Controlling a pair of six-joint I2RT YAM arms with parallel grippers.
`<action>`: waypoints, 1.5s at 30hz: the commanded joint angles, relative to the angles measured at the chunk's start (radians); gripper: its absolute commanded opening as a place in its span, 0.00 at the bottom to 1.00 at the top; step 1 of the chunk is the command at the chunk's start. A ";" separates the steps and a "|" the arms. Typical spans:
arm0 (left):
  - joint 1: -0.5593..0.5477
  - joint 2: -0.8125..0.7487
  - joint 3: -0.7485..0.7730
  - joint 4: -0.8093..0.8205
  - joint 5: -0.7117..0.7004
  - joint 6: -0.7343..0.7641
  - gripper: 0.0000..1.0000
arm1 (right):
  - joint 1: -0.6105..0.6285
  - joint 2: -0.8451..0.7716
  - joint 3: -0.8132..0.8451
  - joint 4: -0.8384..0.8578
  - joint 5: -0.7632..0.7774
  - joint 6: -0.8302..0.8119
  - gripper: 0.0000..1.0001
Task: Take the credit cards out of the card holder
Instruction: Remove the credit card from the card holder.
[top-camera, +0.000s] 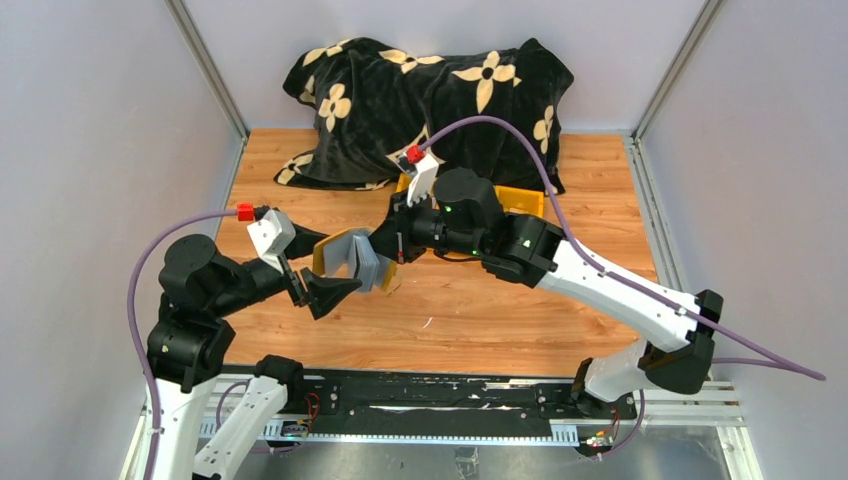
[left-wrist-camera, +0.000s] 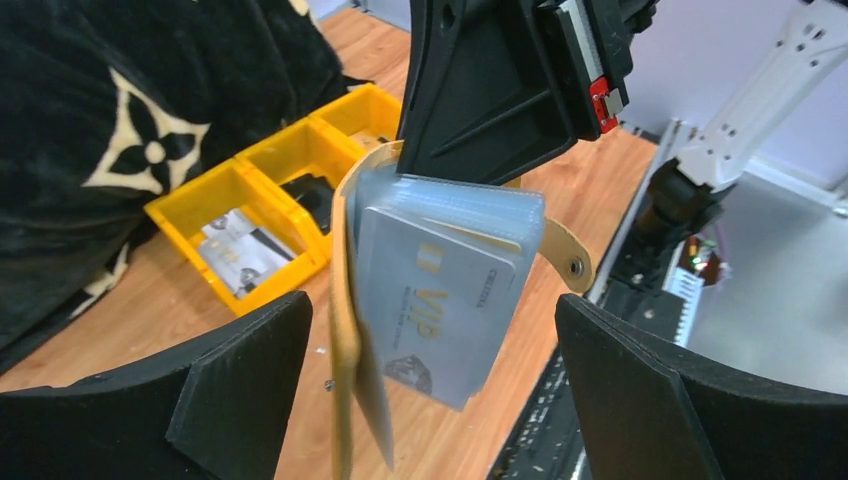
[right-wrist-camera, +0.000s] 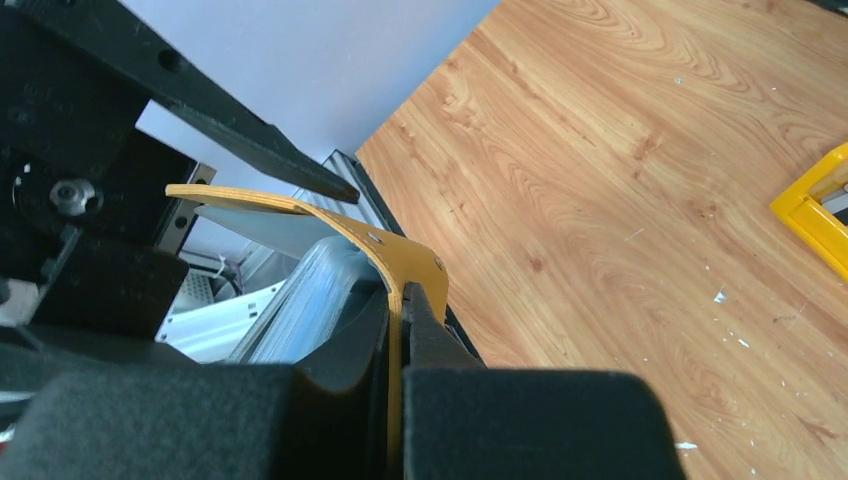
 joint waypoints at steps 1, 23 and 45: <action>-0.002 -0.042 -0.046 0.023 -0.082 0.132 1.00 | 0.041 0.043 0.082 0.037 0.127 0.049 0.00; -0.002 -0.094 -0.122 0.157 -0.307 0.128 0.86 | 0.081 0.077 0.116 0.112 0.170 0.059 0.00; -0.002 -0.137 -0.107 0.165 -0.332 0.143 0.62 | 0.051 -0.061 -0.091 0.331 0.008 0.022 0.00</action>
